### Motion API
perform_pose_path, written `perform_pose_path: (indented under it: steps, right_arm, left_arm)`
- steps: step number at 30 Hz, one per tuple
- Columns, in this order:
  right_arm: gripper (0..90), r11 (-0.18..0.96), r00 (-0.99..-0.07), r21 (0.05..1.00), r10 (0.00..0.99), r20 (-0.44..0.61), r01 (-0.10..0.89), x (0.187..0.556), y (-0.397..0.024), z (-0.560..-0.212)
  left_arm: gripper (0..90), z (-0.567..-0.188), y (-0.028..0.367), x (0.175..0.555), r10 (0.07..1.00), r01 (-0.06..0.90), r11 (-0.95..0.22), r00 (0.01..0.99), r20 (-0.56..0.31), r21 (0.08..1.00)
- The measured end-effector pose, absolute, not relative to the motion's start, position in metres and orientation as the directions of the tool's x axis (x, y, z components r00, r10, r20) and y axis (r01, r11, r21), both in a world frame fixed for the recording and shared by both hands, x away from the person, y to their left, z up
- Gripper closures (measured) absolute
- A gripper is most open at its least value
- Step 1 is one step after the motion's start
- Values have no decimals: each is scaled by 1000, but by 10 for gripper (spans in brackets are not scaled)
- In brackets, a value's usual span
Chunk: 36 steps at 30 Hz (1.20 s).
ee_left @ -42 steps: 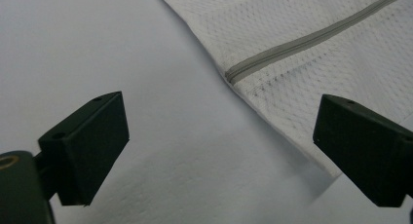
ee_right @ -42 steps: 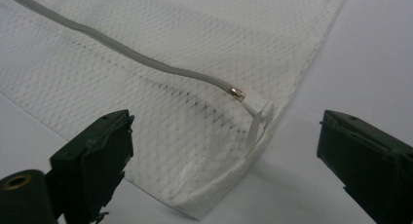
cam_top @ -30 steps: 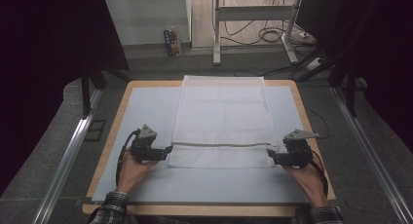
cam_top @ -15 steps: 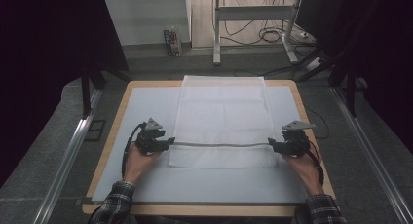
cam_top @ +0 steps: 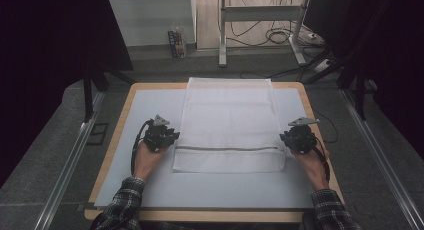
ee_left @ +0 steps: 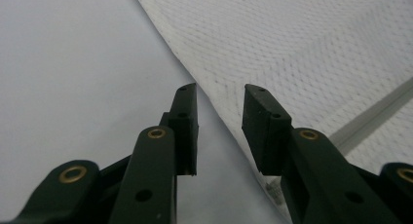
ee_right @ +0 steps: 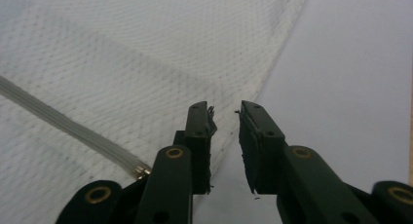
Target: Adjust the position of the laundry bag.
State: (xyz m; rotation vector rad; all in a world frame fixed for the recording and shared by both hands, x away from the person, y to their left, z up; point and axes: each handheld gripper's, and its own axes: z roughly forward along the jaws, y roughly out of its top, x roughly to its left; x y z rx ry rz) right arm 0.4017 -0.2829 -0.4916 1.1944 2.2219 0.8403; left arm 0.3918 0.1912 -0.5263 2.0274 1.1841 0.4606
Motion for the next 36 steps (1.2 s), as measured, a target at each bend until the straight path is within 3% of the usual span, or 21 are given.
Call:
perform_pose_path:
  steps: [8,15,17,21,22,28,36]
  right_arm:
    - [626,436,-514,693,850,-110,574,414,-284,-503]
    - [611,467,-530,656,840,-118,593,418,-279,-513]
    - [652,443,-532,657,843,-74,610,420,-281,-514]
    - [723,399,-512,656,859,-23,641,421,-282,-514]
    - [845,398,-517,650,856,-8,648,422,-282,-513]
    - [879,452,-541,639,838,-67,622,419,-275,-511]
    - [879,449,-544,657,836,-71,605,412,-276,-504]
  left_arm:
    - [611,-534,181,399,869,596,-335,495,-5,730]
    - [595,-541,177,402,868,613,-346,497,-5,711]
    - [668,-541,177,401,864,627,-329,502,-43,706]
    - [863,-540,170,400,853,623,-355,521,-32,697]
    - [888,-539,168,400,850,623,-367,526,-23,691]
    - [900,-536,170,399,848,630,-363,529,-38,686]
    - [899,-525,167,385,836,602,-400,549,5,691]
